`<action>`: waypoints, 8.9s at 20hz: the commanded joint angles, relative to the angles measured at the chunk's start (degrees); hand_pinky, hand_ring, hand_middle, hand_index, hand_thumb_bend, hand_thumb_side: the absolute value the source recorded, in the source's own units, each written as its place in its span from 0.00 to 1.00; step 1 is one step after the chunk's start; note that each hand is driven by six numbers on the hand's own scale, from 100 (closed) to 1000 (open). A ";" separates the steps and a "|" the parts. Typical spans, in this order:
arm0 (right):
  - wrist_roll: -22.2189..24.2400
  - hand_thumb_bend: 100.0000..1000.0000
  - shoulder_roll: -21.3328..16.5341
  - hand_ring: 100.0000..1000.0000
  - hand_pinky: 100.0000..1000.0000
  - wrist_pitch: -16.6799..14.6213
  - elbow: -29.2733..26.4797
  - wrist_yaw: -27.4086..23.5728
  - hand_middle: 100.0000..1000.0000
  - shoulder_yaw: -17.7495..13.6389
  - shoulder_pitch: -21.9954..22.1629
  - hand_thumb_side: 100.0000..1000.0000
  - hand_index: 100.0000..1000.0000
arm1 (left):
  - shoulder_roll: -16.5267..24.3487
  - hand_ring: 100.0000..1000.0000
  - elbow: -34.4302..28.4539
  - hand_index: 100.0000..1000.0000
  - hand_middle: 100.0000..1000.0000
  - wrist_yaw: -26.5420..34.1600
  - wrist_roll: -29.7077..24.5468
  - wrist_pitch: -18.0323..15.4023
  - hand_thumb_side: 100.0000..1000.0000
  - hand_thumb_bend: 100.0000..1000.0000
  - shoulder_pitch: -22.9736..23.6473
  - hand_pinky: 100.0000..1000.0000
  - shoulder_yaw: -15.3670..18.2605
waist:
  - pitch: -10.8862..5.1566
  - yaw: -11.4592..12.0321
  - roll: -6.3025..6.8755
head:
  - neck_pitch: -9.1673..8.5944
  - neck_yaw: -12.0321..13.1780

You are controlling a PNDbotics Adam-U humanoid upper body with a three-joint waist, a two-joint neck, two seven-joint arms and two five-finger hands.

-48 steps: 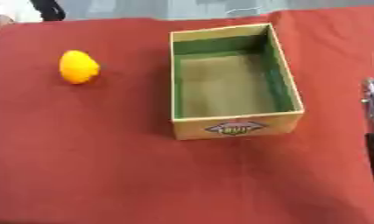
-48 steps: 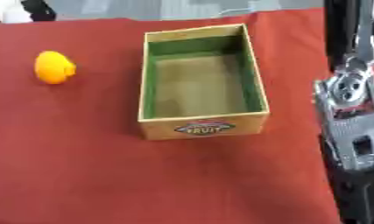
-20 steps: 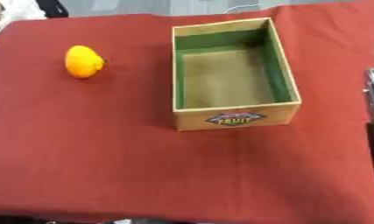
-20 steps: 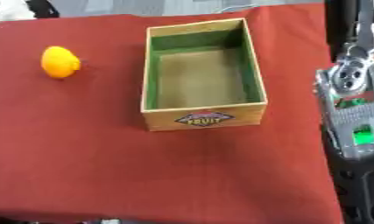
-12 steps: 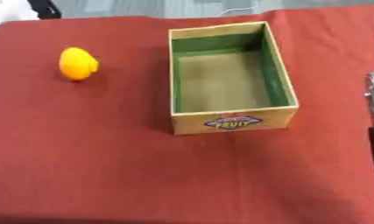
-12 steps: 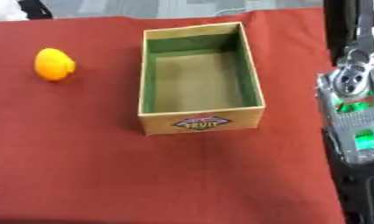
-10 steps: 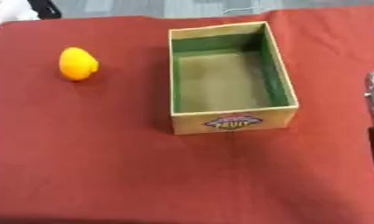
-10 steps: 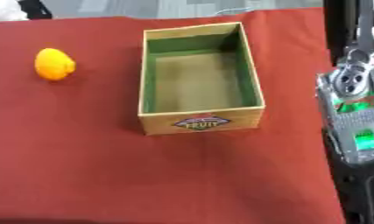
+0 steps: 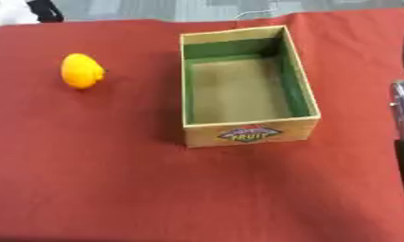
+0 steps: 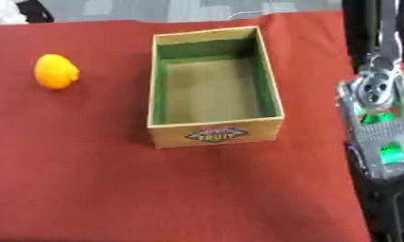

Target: Pick up objects on the table and place them in the box.

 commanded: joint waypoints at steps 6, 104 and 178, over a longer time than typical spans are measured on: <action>0.60 0.00 -0.49 0.76 0.80 -0.08 -1.14 -0.35 0.54 0.38 -0.98 1.00 0.87 | -5.06 0.77 13.02 0.99 0.80 -21.13 11.32 -9.65 0.89 0.61 -5.77 0.69 0.34 | -0.83 -0.24 0.05 | -0.84 0.78; -0.10 0.00 -0.86 0.77 0.81 -0.22 -1.14 -1.73 0.53 0.53 -1.09 1.00 0.86 | -13.73 0.44 21.08 0.60 0.41 -33.86 12.90 5.03 0.07 0.00 -11.28 0.40 2.31 | 1.17 -3.17 1.15 | -2.00 3.17; -0.80 0.00 2.42 0.77 0.82 -1.30 -1.14 -1.38 0.53 -0.23 -0.64 1.00 0.85 | -44.15 0.86 -8.35 1.00 0.86 -51.99 20.25 1.81 0.64 0.63 -1.42 0.75 -5.74 | -1.41 -4.44 0.48 | 1.27 2.42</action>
